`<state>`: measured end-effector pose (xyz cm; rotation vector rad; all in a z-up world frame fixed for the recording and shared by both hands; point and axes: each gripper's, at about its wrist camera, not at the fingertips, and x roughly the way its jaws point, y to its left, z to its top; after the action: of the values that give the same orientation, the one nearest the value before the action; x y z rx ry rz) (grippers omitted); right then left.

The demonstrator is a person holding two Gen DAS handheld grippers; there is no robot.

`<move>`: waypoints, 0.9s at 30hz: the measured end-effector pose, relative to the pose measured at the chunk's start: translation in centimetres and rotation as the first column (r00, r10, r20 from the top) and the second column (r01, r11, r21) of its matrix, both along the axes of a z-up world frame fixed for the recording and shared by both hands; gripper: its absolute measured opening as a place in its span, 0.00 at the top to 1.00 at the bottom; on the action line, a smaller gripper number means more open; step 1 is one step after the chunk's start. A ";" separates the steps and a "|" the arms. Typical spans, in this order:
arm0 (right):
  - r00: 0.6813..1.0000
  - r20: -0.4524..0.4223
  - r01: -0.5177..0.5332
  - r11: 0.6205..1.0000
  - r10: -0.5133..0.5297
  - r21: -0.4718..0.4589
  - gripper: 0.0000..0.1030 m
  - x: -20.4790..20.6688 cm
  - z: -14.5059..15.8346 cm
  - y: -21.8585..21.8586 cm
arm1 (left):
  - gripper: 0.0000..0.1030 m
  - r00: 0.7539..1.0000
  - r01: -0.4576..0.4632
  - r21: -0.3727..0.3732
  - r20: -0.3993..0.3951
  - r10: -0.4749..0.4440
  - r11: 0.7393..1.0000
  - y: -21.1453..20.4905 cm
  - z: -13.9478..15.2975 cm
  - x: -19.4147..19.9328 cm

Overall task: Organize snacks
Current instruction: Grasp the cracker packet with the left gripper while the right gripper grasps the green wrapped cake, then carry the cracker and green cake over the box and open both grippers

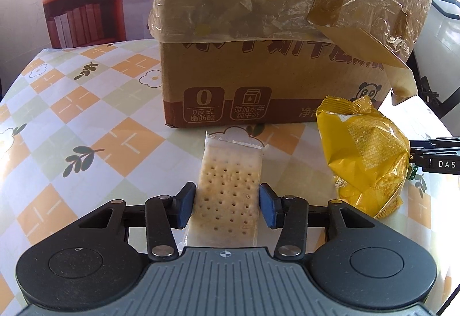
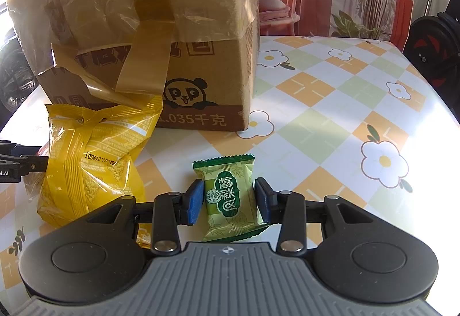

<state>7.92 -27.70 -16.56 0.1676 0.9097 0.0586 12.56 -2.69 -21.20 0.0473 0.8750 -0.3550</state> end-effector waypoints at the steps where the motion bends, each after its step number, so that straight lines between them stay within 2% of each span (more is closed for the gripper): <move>1: 1.000 0.000 0.001 1.000 -0.001 0.000 0.60 0.0 0.0 0.0 | 0.51 1.000 -0.012 -0.005 0.000 0.012 1.000 0.3 0.0 -0.4; 8: 1.000 0.006 0.010 1.000 -0.010 0.006 0.61 -0.1 0.1 -0.1 | 0.51 0.995 -0.102 -0.082 -0.029 0.100 0.991 3.0 0.1 -1.6; 12: 0.999 0.018 0.040 0.999 -0.040 0.025 0.62 -0.6 0.2 -0.5 | 0.51 0.992 -0.127 -0.089 0.006 0.128 0.988 4.1 1.3 -1.9; 16: 0.996 0.067 0.059 0.998 -0.060 0.018 0.62 -1.7 1.7 -0.9 | 0.51 0.987 -0.115 -0.123 0.100 0.128 0.986 4.7 4.0 -2.6; 21: 0.984 0.162 0.077 0.997 -0.074 -0.016 0.63 -2.1 5.0 -1.5 | 0.51 0.966 -0.107 -0.149 0.219 0.138 0.983 5.0 7.6 -2.9; 27: 0.942 0.317 0.123 0.992 -0.109 -0.022 0.63 -1.9 9.8 -2.1 | 0.51 0.913 -0.049 -0.200 0.388 0.125 0.979 4.9 13.2 -3.8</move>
<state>5.98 -29.80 -6.79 0.1678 0.5790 -0.0424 8.81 2.24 -8.03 -0.0909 0.4339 -0.3268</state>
